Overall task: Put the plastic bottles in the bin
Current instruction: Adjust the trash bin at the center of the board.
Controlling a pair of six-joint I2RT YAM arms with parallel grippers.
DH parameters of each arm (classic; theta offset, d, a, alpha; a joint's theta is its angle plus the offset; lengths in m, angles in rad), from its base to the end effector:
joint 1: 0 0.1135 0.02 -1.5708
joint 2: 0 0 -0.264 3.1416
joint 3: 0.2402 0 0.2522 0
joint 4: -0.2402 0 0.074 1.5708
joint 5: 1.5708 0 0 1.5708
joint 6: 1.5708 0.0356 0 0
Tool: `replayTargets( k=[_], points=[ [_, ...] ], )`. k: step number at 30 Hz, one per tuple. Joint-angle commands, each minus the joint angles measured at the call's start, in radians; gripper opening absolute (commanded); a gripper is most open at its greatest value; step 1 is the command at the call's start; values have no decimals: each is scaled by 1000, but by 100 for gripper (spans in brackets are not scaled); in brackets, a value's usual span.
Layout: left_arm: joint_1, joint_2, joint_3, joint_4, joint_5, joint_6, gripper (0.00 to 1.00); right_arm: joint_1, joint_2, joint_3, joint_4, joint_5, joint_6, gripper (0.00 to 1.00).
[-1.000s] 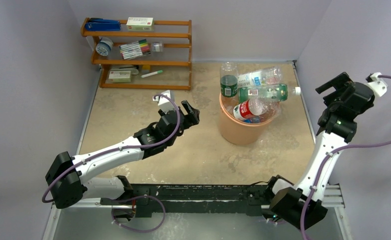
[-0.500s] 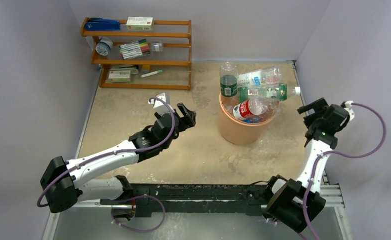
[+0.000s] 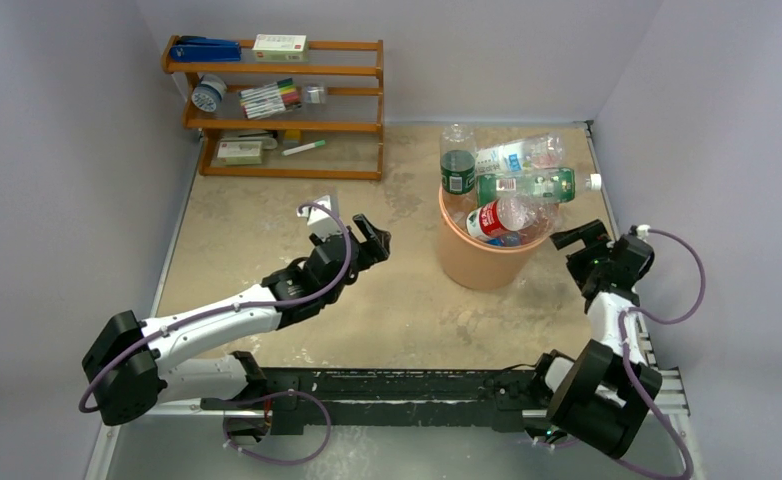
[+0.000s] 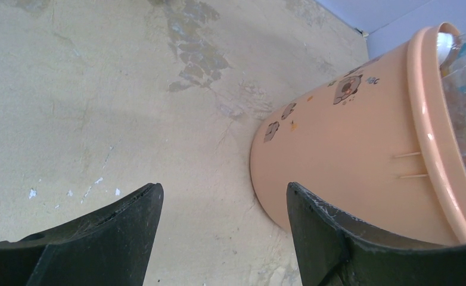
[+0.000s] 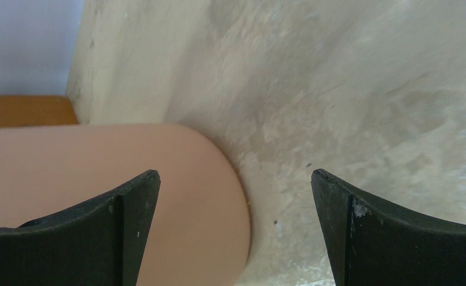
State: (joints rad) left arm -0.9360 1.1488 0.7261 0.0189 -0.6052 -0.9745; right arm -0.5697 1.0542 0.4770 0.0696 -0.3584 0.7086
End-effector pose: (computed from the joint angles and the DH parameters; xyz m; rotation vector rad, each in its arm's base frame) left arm 0.1674 -0.1932 0.2680 -0.4328 1.9130 -0.6891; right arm 0.1932 -0.1089 0.2075 1.0543 1.7869 0.4570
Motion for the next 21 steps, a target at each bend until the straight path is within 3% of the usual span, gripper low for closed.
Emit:
replayTargets(
  k=[1,21],
  points=[
    [4,25,-37,88,25,-47,75,89,-4,-31,139,-33,67,99],
    [5,-48,-92,28,-29,-63,75,527,217,15,408,120,322,100]
  ],
)
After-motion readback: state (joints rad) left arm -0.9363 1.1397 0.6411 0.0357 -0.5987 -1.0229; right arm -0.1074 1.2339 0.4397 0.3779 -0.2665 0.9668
